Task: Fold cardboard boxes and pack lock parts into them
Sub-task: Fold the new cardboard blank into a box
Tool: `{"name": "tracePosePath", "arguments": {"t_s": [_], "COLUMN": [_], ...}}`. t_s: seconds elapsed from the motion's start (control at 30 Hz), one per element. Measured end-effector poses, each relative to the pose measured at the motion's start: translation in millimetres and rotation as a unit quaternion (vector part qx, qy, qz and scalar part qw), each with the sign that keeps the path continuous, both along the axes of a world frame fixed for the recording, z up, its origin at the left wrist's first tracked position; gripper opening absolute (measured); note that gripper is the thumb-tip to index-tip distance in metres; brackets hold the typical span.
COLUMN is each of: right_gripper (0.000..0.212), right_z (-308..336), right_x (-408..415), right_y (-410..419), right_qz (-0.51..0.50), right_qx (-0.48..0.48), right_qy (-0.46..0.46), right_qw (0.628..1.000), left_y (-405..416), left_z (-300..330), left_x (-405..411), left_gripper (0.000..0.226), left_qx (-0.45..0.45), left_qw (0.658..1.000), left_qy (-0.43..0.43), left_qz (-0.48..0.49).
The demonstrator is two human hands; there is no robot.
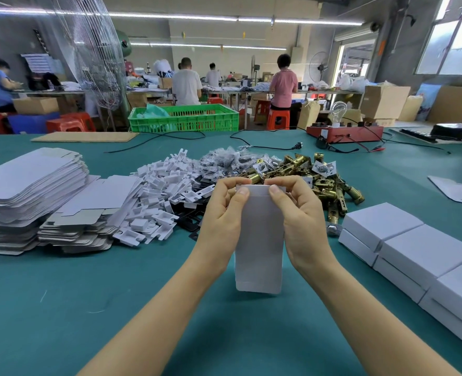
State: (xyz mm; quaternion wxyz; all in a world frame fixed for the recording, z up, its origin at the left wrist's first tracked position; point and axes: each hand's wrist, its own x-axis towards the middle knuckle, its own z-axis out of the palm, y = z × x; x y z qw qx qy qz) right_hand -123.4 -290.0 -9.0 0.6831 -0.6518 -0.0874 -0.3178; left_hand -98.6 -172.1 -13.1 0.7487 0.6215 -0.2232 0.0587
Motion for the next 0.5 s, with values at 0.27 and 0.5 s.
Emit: {"name": "tracePosePath", "arguments": {"t_s": [0.27,0.5], "right_gripper": [0.009,0.017], "right_z": [-2.0,-13.2], "right_x": [-0.3,2.9], "right_y": [-4.0,-3.7], "right_qz": [0.008,0.020], "right_qx": [-0.016,-0.121], "right_qy": [0.006,0.006], "right_qw": [1.000,0.992], "left_y": [1.9,4.8], "left_z": [-1.7,-2.1], "left_x": [1.2,0.9], "left_gripper": [0.011,0.013], "left_qx": [0.031,-0.004], "left_qw": [1.000,1.000], "left_qy": [-0.007,0.002], "left_qz": [-0.001,-0.002]}}
